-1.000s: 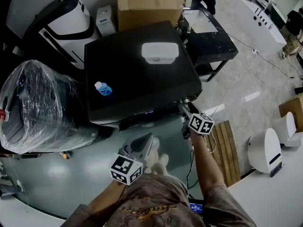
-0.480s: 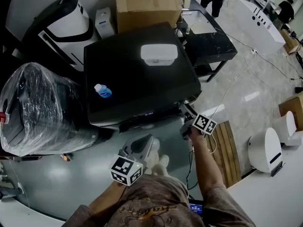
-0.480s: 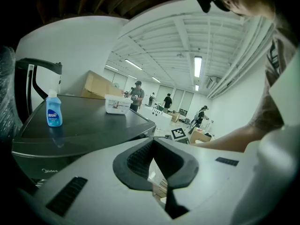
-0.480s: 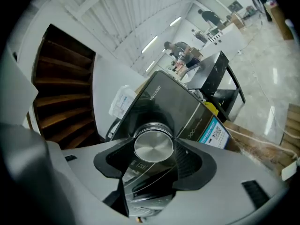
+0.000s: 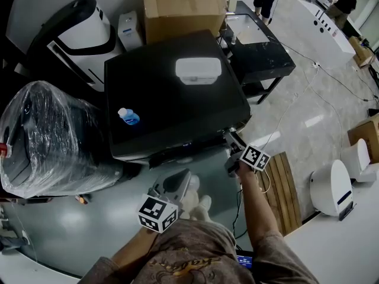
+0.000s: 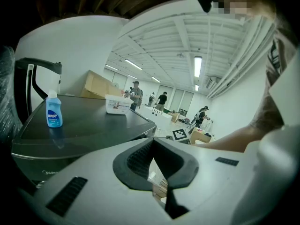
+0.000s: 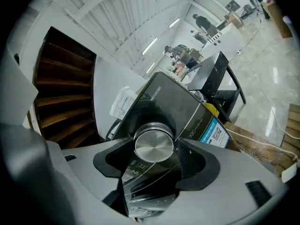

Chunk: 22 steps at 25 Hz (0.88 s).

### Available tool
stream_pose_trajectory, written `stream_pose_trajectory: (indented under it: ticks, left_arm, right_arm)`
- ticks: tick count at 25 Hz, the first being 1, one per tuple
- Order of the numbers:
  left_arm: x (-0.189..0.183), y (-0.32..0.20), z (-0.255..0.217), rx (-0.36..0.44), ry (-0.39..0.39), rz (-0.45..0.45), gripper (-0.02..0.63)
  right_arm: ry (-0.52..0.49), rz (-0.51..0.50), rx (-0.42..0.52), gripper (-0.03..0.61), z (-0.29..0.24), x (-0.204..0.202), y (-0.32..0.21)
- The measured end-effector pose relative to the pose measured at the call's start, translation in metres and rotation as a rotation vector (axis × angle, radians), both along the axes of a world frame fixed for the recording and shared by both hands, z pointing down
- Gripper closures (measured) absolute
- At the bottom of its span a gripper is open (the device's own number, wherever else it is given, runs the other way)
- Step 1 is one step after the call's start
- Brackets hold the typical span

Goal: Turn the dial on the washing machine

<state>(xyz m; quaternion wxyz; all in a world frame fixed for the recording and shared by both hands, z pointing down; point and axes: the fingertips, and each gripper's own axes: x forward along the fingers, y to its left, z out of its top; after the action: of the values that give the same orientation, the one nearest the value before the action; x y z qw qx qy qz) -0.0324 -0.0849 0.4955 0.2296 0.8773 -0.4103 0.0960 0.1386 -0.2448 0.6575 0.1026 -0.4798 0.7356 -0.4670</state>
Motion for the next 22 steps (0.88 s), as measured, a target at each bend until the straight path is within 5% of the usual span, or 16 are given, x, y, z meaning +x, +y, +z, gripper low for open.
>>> stream_pose_trajectory:
  ticks: [10, 22]
  left_arm:
    - [0.003, -0.015, -0.012, 0.026, 0.041, 0.003, 0.617]
    - [0.017, -0.039, -0.045, 0.073, 0.112, 0.065, 0.615]
  right_arm:
    - [0.25, -0.04, 0.075, 0.308, -0.037, 0.006, 0.015]
    - [0.313, -0.012, 0.306, 0.308, -0.179, -0.001, 0.066]
